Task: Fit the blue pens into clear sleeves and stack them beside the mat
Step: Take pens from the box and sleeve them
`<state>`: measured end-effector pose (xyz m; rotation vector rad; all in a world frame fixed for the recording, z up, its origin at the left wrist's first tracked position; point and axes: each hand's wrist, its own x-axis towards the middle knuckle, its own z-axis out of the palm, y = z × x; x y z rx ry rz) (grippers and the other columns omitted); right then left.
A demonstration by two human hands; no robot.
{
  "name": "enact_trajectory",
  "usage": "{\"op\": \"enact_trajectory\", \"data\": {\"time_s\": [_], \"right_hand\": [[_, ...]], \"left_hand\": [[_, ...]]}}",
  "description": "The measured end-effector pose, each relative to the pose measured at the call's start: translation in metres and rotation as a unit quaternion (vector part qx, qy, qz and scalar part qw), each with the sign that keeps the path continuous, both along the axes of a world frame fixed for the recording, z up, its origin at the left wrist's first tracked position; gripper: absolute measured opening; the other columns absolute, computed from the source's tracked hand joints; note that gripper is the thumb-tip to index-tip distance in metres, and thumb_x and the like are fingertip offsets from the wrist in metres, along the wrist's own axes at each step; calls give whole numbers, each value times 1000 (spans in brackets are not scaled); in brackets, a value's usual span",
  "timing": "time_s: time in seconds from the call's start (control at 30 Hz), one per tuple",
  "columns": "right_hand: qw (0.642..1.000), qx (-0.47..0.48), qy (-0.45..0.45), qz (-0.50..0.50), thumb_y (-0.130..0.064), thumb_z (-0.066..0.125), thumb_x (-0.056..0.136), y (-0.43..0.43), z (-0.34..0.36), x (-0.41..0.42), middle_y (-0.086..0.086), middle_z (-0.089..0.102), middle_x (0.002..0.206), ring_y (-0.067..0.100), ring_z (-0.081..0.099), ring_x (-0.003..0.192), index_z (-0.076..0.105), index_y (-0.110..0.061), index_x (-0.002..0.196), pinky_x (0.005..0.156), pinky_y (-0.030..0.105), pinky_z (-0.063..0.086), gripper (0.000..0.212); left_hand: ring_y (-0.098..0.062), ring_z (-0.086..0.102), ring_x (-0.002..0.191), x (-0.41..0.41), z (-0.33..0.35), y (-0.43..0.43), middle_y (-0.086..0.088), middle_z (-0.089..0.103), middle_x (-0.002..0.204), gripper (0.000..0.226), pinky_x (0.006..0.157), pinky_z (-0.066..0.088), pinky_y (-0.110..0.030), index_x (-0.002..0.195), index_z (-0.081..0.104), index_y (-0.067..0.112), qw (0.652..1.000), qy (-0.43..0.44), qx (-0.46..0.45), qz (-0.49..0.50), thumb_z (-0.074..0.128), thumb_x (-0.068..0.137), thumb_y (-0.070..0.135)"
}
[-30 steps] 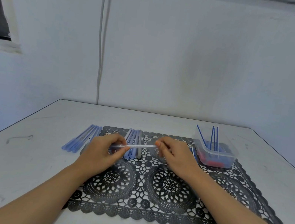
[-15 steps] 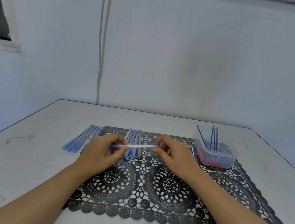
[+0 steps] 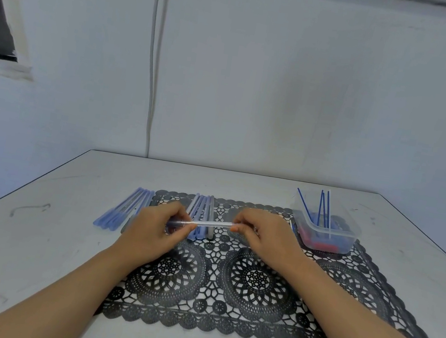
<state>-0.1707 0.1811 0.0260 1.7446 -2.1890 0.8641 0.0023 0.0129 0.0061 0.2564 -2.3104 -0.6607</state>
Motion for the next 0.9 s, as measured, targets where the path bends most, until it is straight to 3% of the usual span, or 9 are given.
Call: {"op": "enact_trajectory", "data": {"time_s": [0.17,0.23,0.33,0.63,0.9], "right_hand": [[1000,20,1,-16,-32,50,94,-2,-1,-1,-18,48,64,1,42,58,67,-18,91,54,15,30,22],[999,30,-8,-14,-36,49,94,-2,-1,1,-17,49,64,-3,42,59,64,-21,95,54,18,33,21],[1000,27,-7,-11,-42,55,89,-2,-1,2,-11,61,76,4,53,65,61,-26,103,60,22,42,22],[999,22,-48,-5,-29,58,90,2,2,3,-7,61,69,3,47,59,65,-21,90,55,17,32,11],[991,63,-108,-50,-29,49,95,-5,0,15,-8,52,62,10,43,55,55,-27,81,53,26,34,15]], "left_hand": [[-3,63,73,-1,1,2,13,66,75,10,68,54,-26,80,63,19,1000,7,-10,-7,73,80,22],[-3,63,74,0,2,2,12,65,75,11,68,54,-25,79,61,21,1000,9,2,-9,72,81,21],[-1,63,74,1,2,2,14,64,74,15,67,54,-23,77,57,26,1000,6,7,2,70,82,21],[-4,61,74,0,2,2,10,63,76,11,67,52,-24,80,60,18,999,26,-39,0,70,82,22],[-5,56,75,-1,1,0,14,53,78,21,67,49,-25,79,56,22,995,45,-83,2,60,84,42]]}}
